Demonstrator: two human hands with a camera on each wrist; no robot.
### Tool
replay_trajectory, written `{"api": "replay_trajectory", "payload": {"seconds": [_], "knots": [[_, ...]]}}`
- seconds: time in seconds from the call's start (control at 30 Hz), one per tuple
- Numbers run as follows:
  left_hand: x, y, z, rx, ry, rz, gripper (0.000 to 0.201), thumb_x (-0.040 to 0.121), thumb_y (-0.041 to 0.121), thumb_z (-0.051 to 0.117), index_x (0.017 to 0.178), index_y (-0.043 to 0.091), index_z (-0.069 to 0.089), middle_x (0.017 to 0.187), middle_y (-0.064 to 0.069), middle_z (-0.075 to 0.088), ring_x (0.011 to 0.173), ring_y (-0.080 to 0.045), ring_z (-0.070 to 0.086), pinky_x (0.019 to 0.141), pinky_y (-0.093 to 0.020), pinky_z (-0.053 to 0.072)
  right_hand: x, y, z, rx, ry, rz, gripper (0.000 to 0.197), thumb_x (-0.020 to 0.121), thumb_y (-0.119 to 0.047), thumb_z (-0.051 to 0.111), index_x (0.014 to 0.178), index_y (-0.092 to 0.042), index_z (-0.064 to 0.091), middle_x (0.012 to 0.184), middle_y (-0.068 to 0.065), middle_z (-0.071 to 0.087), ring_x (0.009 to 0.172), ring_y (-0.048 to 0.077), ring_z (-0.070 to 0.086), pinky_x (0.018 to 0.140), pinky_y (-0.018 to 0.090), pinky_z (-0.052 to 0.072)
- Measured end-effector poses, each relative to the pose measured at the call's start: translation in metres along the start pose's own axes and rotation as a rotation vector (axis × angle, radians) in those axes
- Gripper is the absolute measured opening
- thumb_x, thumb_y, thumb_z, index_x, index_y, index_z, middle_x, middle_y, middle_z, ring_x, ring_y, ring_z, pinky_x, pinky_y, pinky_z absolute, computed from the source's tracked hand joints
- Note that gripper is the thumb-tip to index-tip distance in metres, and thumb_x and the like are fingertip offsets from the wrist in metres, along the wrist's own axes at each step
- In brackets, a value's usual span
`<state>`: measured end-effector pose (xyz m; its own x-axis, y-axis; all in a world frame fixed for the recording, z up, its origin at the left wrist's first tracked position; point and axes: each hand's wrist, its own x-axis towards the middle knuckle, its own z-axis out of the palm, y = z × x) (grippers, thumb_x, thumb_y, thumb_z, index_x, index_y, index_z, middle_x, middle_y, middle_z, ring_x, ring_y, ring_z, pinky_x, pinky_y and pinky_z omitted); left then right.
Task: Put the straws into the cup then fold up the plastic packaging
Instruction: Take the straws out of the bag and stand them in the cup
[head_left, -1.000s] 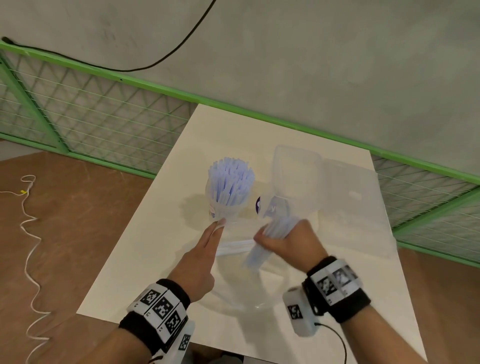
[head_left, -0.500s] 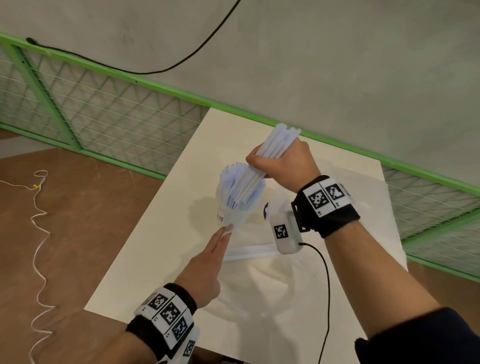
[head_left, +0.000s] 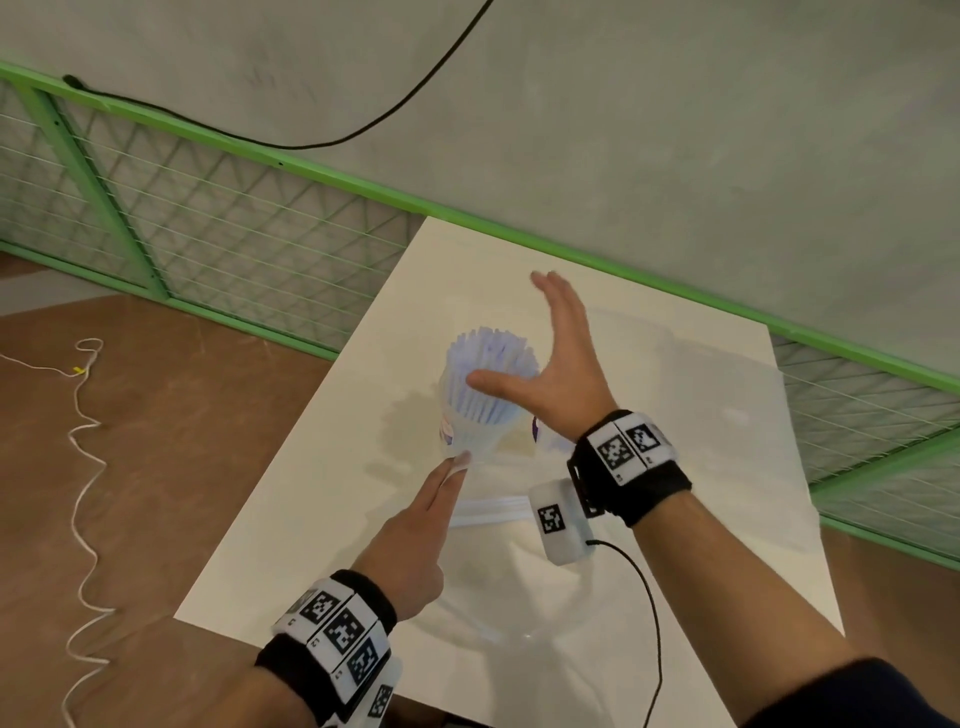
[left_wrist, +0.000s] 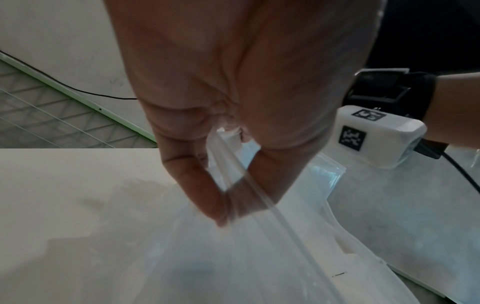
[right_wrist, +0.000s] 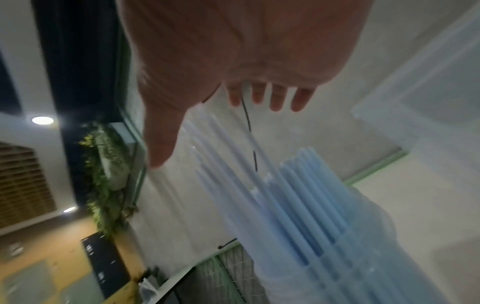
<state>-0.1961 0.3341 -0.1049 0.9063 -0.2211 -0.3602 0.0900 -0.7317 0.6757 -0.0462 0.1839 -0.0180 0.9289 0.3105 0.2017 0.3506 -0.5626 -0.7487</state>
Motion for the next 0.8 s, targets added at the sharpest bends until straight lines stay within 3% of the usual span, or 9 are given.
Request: {"api": "replay_trajectory", "payload": {"seconds": [0.1, 0.17, 0.23, 0.4, 0.5, 0.57, 0.67, 0.73, 0.8], "knots": [[0.001, 0.001, 0.0, -0.001, -0.004, -0.016, 0.108, 0.073, -0.014, 0.044, 0.151, 0.039, -0.009, 0.149, 0.038, -0.022, 0.084, -0.023, 0.063, 0.08, -0.035, 0.054, -0.016, -0.012, -0.005, 0.045, 0.125, -0.211, 0.083, 0.084, -0.037, 0.075, 0.15, -0.019, 0.029, 0.16, -0.002, 0.022, 0.146, 0.015, 0.025, 0.117, 0.043, 0.029], [0.001, 0.004, -0.001, 0.003, 0.001, -0.024, 0.108, 0.074, -0.013, 0.044, 0.151, 0.039, -0.011, 0.15, 0.037, -0.022, 0.083, -0.021, 0.061, 0.079, -0.033, 0.054, -0.026, -0.01, 0.004, -0.153, 0.051, -0.328, 0.066, 0.094, -0.031, 0.06, 0.15, -0.011, 0.03, 0.16, 0.003, 0.026, 0.147, 0.017, 0.024, 0.118, 0.037, 0.025], [0.002, 0.005, -0.001, 0.012, 0.004, -0.022, 0.107, 0.074, -0.013, 0.044, 0.151, 0.038, -0.009, 0.15, 0.037, -0.021, 0.075, -0.019, 0.058, 0.074, -0.028, 0.053, -0.031, 0.001, 0.017, -0.385, -0.051, -0.387, 0.058, 0.099, -0.024, 0.05, 0.15, -0.007, 0.031, 0.158, 0.009, 0.031, 0.145, 0.022, 0.029, 0.115, 0.041, 0.031], [0.003, 0.003, 0.002, 0.031, 0.006, -0.011, 0.108, 0.072, -0.013, 0.044, 0.152, 0.037, -0.008, 0.152, 0.034, -0.02, 0.079, -0.023, 0.061, 0.075, -0.033, 0.055, -0.03, 0.021, 0.031, -0.466, -0.034, -0.46, 0.05, 0.095, -0.005, 0.053, 0.143, 0.002, 0.042, 0.146, 0.017, 0.048, 0.131, 0.03, 0.048, 0.108, 0.035, 0.037], [0.003, 0.002, 0.002, 0.039, 0.009, -0.008, 0.109, 0.072, -0.014, 0.045, 0.151, 0.039, -0.009, 0.152, 0.034, -0.02, 0.077, -0.023, 0.061, 0.074, -0.034, 0.055, -0.024, 0.028, 0.031, -0.466, 0.06, -0.494, 0.048, 0.084, 0.006, 0.069, 0.131, 0.0, 0.059, 0.13, 0.015, 0.063, 0.117, 0.029, 0.062, 0.093, 0.04, 0.054], [0.003, 0.002, 0.002, 0.036, 0.01, -0.004, 0.109, 0.072, -0.014, 0.045, 0.151, 0.039, -0.008, 0.152, 0.035, -0.019, 0.077, -0.023, 0.061, 0.075, -0.034, 0.055, -0.018, 0.029, 0.03, -0.445, 0.097, -0.483, 0.039, 0.086, 0.0, 0.068, 0.125, -0.002, 0.064, 0.123, 0.013, 0.068, 0.109, 0.027, 0.067, 0.081, 0.043, 0.059], [0.003, 0.003, 0.002, 0.023, 0.01, 0.007, 0.109, 0.071, -0.014, 0.044, 0.151, 0.039, -0.007, 0.152, 0.035, -0.017, 0.082, -0.023, 0.061, 0.077, -0.034, 0.055, -0.011, 0.029, 0.026, -0.411, 0.164, -0.468, 0.031, 0.091, -0.016, 0.057, 0.116, -0.004, 0.07, 0.115, 0.012, 0.071, 0.101, 0.027, 0.071, 0.075, 0.042, 0.061], [0.002, 0.002, 0.002, 0.02, 0.006, 0.013, 0.109, 0.071, -0.014, 0.044, 0.151, 0.039, -0.007, 0.153, 0.035, -0.017, 0.086, -0.024, 0.062, 0.079, -0.035, 0.054, -0.012, 0.029, 0.026, -0.466, 0.164, -0.476, 0.026, 0.086, -0.015, 0.063, 0.108, -0.007, 0.074, 0.107, 0.008, 0.075, 0.09, 0.025, 0.073, 0.067, 0.036, 0.061], [0.002, 0.002, 0.002, 0.024, 0.002, 0.017, 0.109, 0.071, -0.013, 0.044, 0.151, 0.039, -0.007, 0.152, 0.035, -0.017, 0.087, -0.024, 0.062, 0.079, -0.035, 0.054, -0.017, 0.032, 0.032, -0.544, 0.113, -0.512, 0.025, 0.08, -0.007, 0.068, 0.104, -0.008, 0.075, 0.103, 0.006, 0.076, 0.092, 0.025, 0.073, 0.071, 0.035, 0.06]]}}
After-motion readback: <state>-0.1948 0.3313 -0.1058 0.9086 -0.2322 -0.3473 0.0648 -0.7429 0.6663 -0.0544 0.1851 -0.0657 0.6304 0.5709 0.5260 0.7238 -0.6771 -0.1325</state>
